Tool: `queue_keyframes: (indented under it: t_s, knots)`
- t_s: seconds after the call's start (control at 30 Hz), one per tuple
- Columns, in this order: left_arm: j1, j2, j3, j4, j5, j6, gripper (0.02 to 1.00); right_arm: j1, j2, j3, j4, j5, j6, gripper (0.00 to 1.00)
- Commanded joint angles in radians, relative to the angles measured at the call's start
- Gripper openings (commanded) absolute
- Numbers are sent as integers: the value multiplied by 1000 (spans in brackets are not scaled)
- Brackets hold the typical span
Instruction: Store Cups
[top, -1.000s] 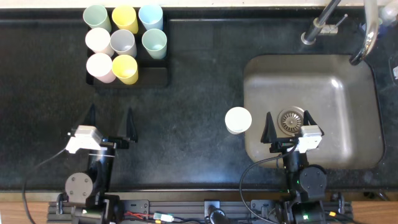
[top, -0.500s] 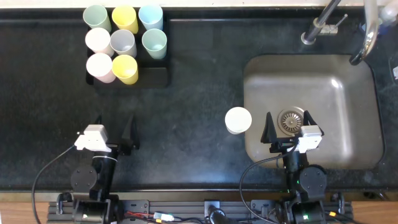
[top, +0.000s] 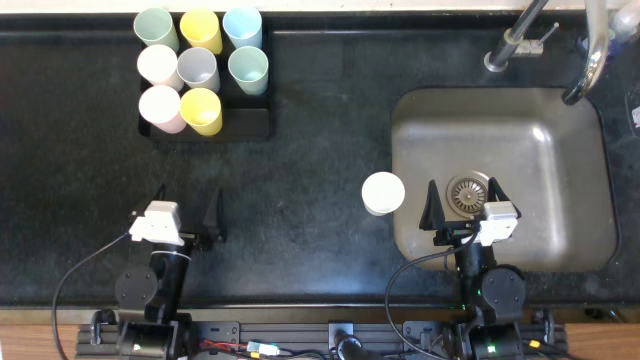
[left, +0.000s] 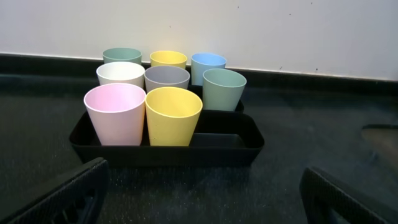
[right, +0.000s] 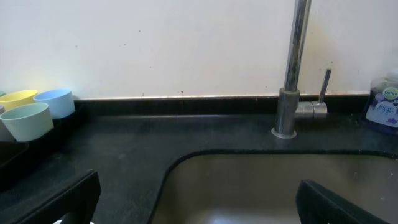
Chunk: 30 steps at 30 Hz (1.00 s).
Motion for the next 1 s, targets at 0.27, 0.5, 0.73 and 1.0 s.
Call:
queue_keyframes:
  t_s: [0.27,0.5,0.73,1.0]
  knots:
    - [-8,-10,-1,-3,16,36,1000,-4,-8,-13,6,-2,-3,998]
    - [-8,-10,-1,-3,16,36,1000,-4,-8,-13,6,-2,-3,998]
    - [-8,-10,-1,-3,16,36,1000,-4,-8,-13,6,-7,-3,996]
    - [-8,-10,-1,-3,16,36,1000,-5,30,45,-5,-10,24,998]
